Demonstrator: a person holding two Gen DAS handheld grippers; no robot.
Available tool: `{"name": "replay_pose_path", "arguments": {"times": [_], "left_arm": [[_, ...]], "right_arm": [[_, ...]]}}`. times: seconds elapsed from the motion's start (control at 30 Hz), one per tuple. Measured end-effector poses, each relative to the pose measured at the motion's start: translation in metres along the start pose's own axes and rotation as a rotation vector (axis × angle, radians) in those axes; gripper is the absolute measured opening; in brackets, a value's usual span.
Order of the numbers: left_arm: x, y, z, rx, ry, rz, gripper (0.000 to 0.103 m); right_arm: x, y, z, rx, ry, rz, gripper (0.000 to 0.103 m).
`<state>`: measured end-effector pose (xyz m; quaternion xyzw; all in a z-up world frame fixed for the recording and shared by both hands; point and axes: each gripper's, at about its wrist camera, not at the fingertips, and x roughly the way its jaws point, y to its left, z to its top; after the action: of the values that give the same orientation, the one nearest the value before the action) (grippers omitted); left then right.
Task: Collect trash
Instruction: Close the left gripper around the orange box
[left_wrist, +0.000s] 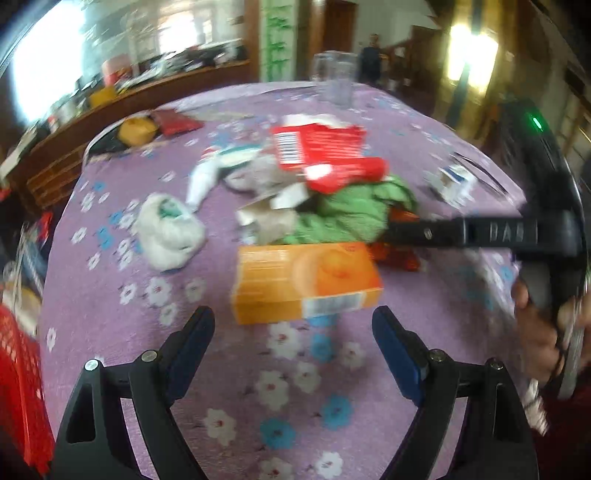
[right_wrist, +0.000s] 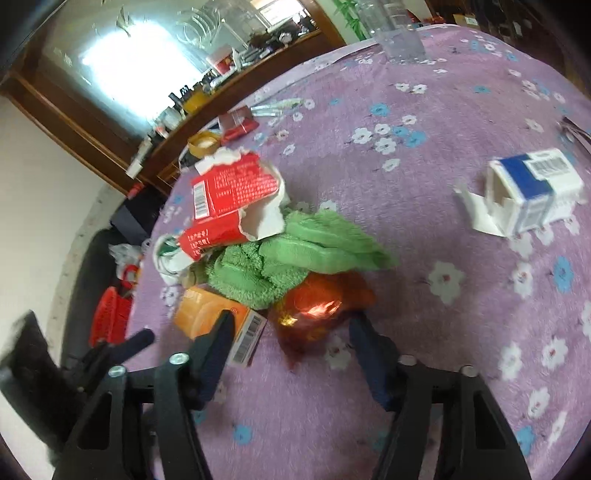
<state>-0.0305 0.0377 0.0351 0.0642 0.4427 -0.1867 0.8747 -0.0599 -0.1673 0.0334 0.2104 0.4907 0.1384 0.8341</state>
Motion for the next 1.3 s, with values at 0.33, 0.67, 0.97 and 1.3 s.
{"name": "replay_pose_path", "arguments": {"times": [0.33, 0.67, 0.97, 1.3], "left_arm": [[-0.010, 0.038, -0.018, -0.223, 0.034, -0.066, 0.086], [-0.025, 0.075, -0.021, -0.351, -0.002, -0.022, 0.086], [0.020, 0.087, 0.005, -0.450, 0.051, -0.006, 0.086], [0.017, 0.080, 0.005, -0.427, 0.002, 0.010, 0.044]], "right_arm": [[0.016, 0.026, -0.020, -0.133, 0.040, 0.046, 0.029], [0.022, 0.040, -0.037, -0.186, 0.103, 0.192, 0.022], [0.006, 0.024, -0.039, -0.155, 0.078, 0.135, 0.031], [-0.014, 0.011, -0.034, -0.136, 0.030, 0.113, 0.046]]}}
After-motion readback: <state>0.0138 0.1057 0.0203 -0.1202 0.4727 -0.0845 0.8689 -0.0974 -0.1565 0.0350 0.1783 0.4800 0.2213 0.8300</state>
